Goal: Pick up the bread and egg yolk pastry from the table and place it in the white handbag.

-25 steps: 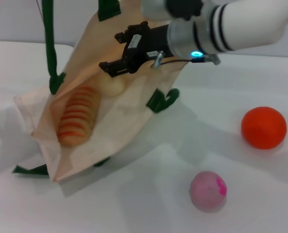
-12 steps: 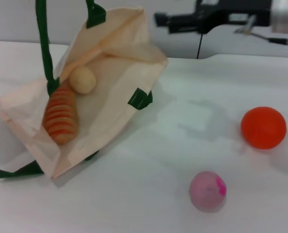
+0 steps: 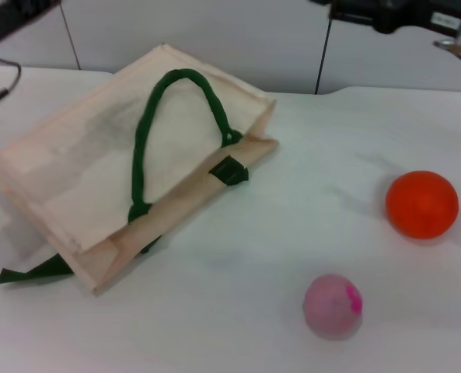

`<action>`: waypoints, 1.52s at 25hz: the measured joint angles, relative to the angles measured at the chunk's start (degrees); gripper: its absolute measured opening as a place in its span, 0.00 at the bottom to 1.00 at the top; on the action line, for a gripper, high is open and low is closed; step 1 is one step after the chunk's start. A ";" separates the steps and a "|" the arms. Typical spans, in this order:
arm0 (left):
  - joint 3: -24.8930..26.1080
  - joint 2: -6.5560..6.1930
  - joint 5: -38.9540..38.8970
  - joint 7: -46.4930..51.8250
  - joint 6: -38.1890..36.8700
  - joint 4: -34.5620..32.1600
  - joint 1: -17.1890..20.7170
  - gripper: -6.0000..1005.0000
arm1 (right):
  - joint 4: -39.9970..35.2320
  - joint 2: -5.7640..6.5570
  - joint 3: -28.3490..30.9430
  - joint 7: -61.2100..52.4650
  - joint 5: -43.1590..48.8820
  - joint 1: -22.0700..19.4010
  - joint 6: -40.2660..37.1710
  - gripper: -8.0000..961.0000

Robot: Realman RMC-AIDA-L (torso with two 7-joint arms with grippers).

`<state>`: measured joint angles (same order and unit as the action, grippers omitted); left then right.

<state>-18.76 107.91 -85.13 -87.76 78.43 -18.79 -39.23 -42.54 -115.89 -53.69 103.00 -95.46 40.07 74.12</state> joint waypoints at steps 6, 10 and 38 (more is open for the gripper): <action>3.72 6.48 -6.47 -22.84 -7.90 0.24 2.30 0.62 | 15.03 -0.04 8.45 20.84 -8.16 -0.38 -2.06 0.92; 6.74 8.54 -16.24 -43.02 -6.08 5.61 3.96 0.70 | 24.84 -0.56 13.52 40.24 -17.63 -0.54 -7.47 0.92; 7.84 8.86 -39.26 -73.61 7.08 21.96 9.88 0.81 | 44.23 -0.70 24.25 60.94 -43.90 -4.10 -3.99 0.92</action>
<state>-10.92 116.78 -124.39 -161.37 85.51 3.17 -29.35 1.69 -116.59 -29.45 163.94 -139.37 35.97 70.14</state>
